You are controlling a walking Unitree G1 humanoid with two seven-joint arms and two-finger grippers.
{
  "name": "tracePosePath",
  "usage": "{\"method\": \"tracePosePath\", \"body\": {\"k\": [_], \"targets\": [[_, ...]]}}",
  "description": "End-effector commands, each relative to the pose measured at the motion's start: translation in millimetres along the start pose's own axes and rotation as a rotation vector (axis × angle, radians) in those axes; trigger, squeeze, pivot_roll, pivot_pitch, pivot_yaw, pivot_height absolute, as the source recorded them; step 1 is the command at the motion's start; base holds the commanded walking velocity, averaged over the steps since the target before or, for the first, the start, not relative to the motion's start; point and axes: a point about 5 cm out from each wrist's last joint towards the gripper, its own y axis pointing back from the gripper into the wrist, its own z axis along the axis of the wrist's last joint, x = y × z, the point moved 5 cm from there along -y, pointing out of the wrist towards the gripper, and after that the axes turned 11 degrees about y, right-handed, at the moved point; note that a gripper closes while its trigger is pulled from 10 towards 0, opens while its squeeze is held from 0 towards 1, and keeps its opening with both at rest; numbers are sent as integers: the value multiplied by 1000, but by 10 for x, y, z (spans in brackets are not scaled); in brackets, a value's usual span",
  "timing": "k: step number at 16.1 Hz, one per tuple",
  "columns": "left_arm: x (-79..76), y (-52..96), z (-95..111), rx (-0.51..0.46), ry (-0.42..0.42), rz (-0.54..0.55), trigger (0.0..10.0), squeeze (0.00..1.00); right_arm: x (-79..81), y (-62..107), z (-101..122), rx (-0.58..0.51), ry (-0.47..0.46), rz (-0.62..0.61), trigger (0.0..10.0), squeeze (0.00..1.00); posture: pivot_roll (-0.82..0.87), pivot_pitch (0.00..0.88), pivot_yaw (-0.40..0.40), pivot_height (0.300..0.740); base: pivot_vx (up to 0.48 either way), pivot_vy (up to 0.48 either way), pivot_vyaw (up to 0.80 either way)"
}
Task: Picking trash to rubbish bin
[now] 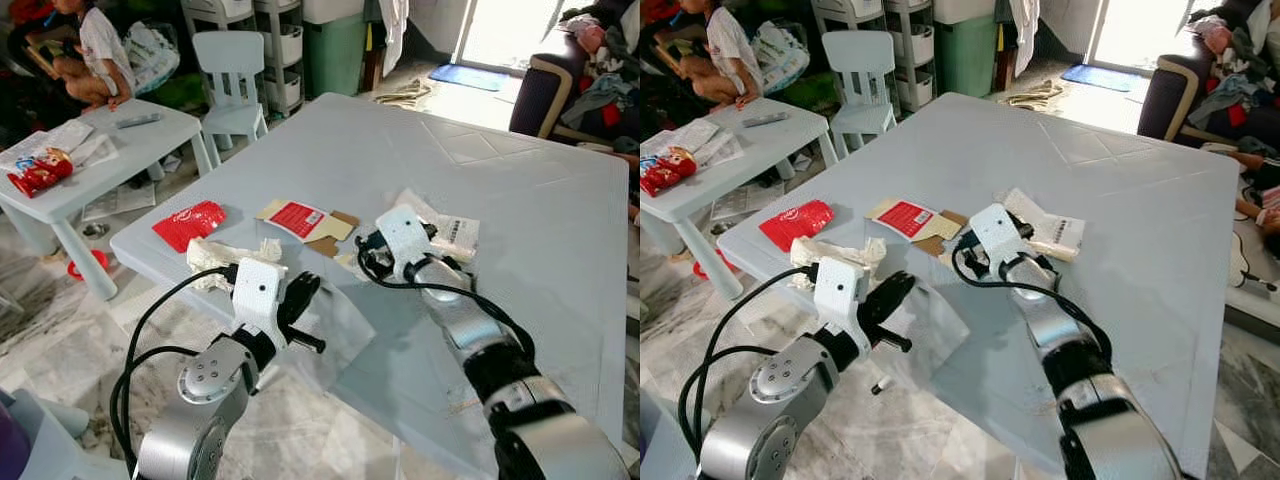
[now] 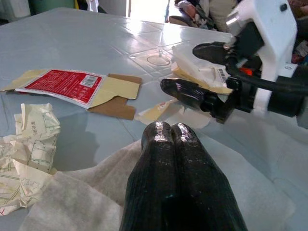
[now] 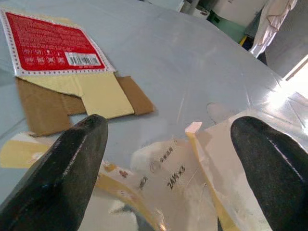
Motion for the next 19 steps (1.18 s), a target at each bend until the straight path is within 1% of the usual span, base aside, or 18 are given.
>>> {"method": "tracePosePath", "body": {"k": [1, 3, 4, 5, 6, 7, 8, 9, 19], "targets": [[-45, 9, 21, 0, -8, -18, 0, 0, -15, -39, 48, -6, 26, -8, 10000, 1000, 141, 26, -14, 740, 0, 0, 0], [-47, 20, 21, 0, -10, -19, 0, 0, -47, -52, -105, 69, 57, -23, 10000, 1000, 153, 27, -17, 740, 0, 0, 0], [-49, 21, 21, 1, -10, -19, 0, 0, -58, -52, -132, 81, 57, -27, 10000, 1000, 153, 27, -17, 740, 0, 0, 0], [-49, 22, 23, 1, -10, -20, 0, 0, -52, -51, -188, 109, 62, -18, 10000, 965, 158, 27, -16, 740, 0, 0, 0], [-50, 22, 23, 1, -10, -21, 0, 0, -55, -48, -221, 125, 54, -17, 10000, 541, 158, 27, -16, 740, 0, 0, 0], [-48, 23, 24, 1, -11, -21, 0, 0, -60, -43, -269, 151, 42, -17, 10000, 0, 159, 27, -16, 740, 0, 0, 0], [-48, 23, 25, 2, -13, -22, 0, 0, -72, -34, -330, 179, 13, -22, 8706, 0, 159, 26, -15, 740, 0, 0, 0], [-48, 23, 26, 2, -13, -23, 0, 0, -79, -31, -347, 188, 3, -25, 0, 0, 161, 27, -13, 740, 0, 0, 0], [-64, 9, 27, 5, -16, -33, 0, 0, -81, 1, -453, 210, -51, -31, 0, 0, 153, 20, -10, 740, 0, 0, 0]]}}
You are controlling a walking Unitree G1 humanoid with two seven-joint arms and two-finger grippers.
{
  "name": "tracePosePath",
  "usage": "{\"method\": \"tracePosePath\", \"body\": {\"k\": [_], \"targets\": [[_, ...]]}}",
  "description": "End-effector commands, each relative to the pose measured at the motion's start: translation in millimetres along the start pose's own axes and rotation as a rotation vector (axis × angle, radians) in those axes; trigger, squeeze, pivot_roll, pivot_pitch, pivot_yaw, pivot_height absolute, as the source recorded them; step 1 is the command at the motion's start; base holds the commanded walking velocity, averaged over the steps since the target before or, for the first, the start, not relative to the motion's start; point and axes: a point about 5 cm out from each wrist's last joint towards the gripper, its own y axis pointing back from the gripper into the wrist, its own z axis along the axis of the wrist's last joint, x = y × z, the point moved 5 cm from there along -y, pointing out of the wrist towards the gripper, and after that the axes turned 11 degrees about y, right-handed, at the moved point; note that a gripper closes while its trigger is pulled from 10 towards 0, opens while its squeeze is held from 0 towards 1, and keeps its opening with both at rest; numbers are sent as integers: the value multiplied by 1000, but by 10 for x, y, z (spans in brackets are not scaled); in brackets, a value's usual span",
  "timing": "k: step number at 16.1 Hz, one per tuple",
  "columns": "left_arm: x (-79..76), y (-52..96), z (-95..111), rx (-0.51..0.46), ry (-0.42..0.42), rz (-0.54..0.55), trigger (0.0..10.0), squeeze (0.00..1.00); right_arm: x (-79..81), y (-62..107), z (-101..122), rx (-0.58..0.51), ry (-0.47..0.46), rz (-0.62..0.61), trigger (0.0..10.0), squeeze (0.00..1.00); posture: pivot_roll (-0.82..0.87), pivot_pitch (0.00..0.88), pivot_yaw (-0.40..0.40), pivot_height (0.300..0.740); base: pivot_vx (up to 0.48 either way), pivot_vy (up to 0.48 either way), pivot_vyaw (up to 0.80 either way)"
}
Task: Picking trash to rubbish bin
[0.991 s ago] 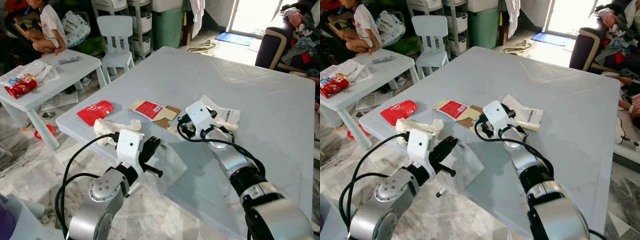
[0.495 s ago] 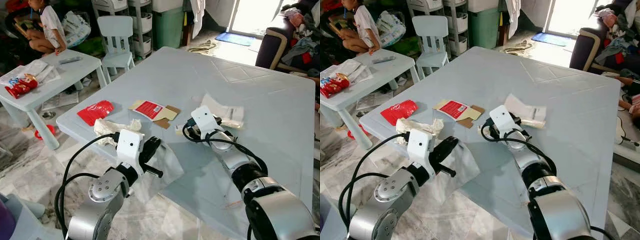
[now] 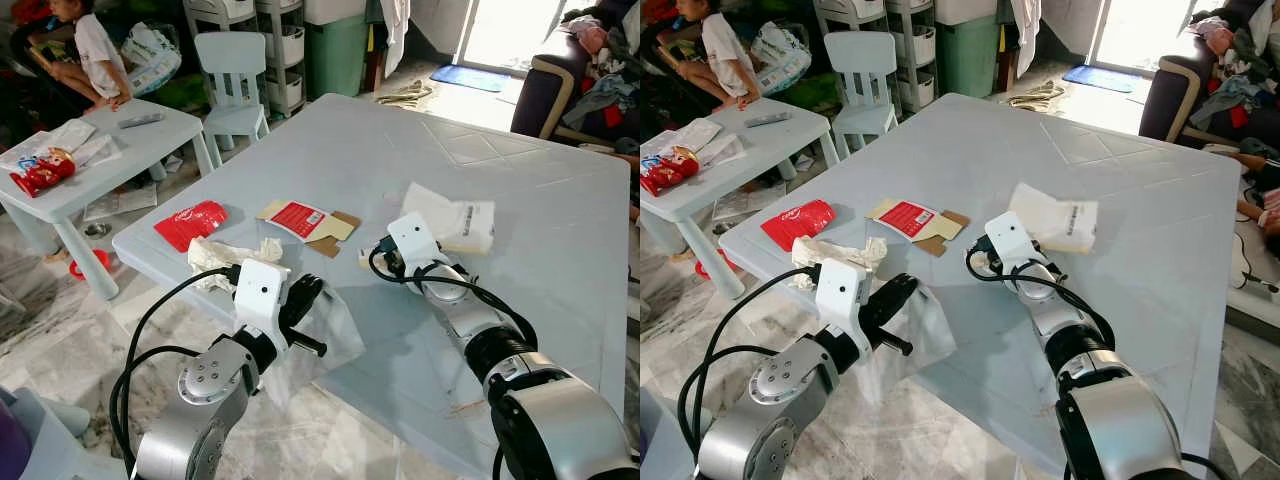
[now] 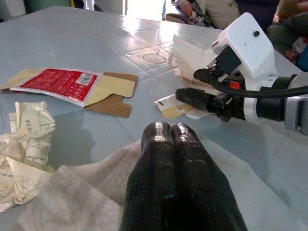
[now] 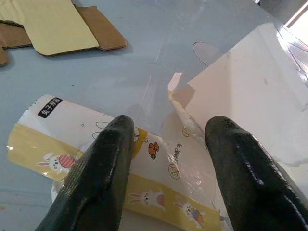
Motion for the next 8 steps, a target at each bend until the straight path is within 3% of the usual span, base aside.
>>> {"method": "tracePosePath", "body": {"k": [1, 8], "targets": [[-35, -1, 33, -7, -11, -17, 0, 0, -7, 6, -53, 17, -18, 4, 0, 0, 153, 19, -10, 740, 0, 0, 0], [-37, -10, 33, -9, -9, -13, 0, 0, -53, 10, -27, -5, -29, -28, 0, 0, 150, 20, -12, 740, 0, 0, 0]]}}
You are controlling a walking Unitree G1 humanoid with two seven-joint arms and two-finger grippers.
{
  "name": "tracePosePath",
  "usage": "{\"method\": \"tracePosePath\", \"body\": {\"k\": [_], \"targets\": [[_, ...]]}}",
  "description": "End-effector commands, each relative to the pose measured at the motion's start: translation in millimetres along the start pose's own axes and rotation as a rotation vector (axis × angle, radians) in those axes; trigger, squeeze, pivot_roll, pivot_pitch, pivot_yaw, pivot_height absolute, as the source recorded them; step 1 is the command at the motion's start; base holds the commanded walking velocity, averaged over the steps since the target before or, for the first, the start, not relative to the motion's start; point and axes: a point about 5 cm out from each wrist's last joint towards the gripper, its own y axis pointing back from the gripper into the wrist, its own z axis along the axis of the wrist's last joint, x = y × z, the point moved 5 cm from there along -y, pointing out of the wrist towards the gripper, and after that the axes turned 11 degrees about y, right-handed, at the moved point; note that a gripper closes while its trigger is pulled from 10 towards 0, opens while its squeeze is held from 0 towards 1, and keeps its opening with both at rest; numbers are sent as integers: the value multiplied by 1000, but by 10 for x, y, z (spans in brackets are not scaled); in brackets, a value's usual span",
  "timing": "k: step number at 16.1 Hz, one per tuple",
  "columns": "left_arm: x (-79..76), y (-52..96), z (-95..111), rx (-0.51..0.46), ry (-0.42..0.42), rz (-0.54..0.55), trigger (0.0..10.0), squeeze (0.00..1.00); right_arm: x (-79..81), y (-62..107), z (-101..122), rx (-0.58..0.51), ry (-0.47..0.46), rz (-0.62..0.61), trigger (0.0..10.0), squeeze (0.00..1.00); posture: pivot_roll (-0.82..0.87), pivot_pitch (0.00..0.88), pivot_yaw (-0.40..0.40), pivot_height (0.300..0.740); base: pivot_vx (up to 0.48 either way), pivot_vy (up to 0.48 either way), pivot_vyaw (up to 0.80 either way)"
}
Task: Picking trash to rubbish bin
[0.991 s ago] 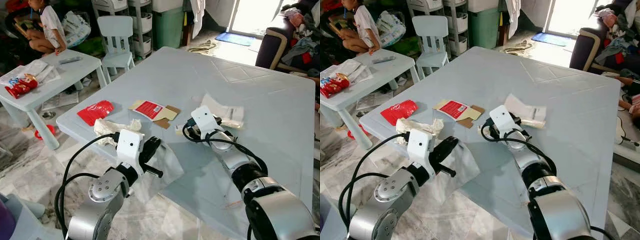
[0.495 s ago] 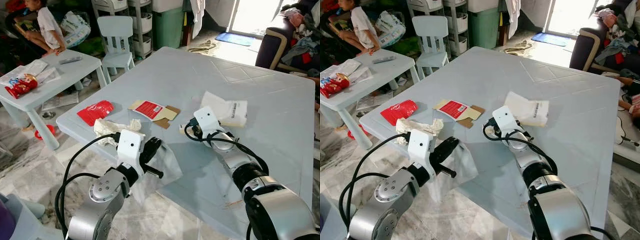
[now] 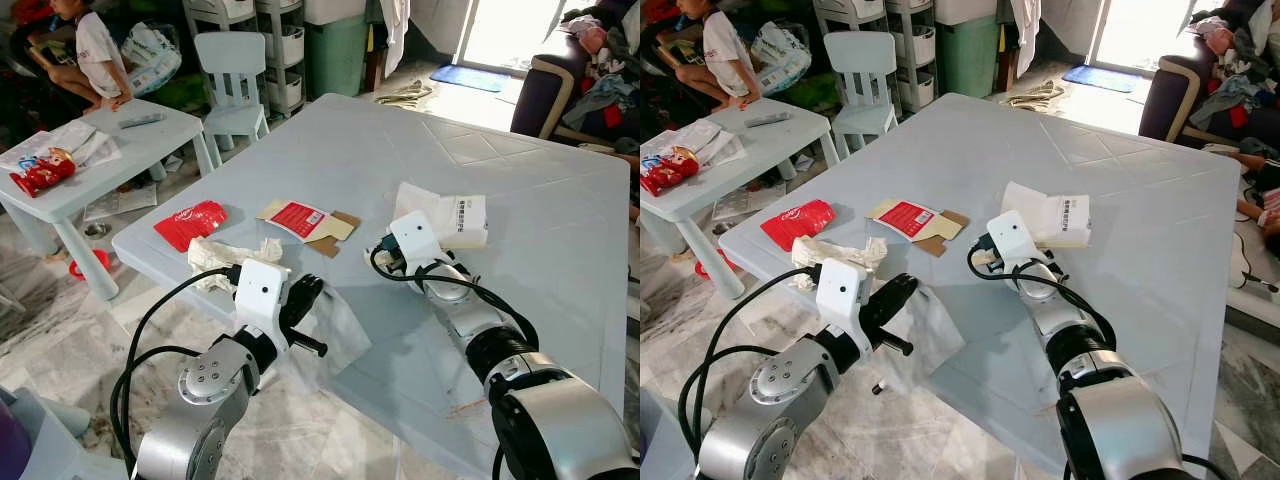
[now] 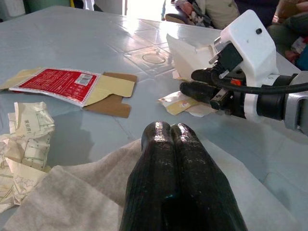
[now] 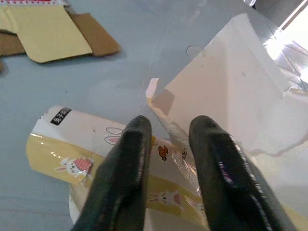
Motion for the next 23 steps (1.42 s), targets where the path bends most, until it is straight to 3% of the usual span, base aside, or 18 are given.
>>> {"method": "tracePosePath", "body": {"k": [1, 7, 16, 19, 23], "targets": [[-30, -10, 32, -7, -11, -13, 0, 0, -40, 7, -33, 7, -18, -20, 0, 0, 149, 20, -11, 740, 0, 0, 0], [-14, -39, 65, -25, -11, -3, 0, 0, -176, 6, 39, -29, -73, -65, 0, 0, 140, 15, -12, 740, 0, 0, 0], [23, -64, 109, -46, -16, 15, 0, 0, -481, 41, 525, -236, -169, -128, 0, 0, 132, 12, -11, 740, 0, 0, 0], [128, -70, 193, -90, -24, 82, 0, 0, -632, 178, 807, -374, -223, -138, 0, 0, 131, 14, -11, 740, 0, 0, 0], [274, -76, 333, -162, -30, 168, 39, 0, -776, 510, 1008, -516, -252, -148, 0, 0, 113, 12, -10, 740, 0, 0, 0]]}}
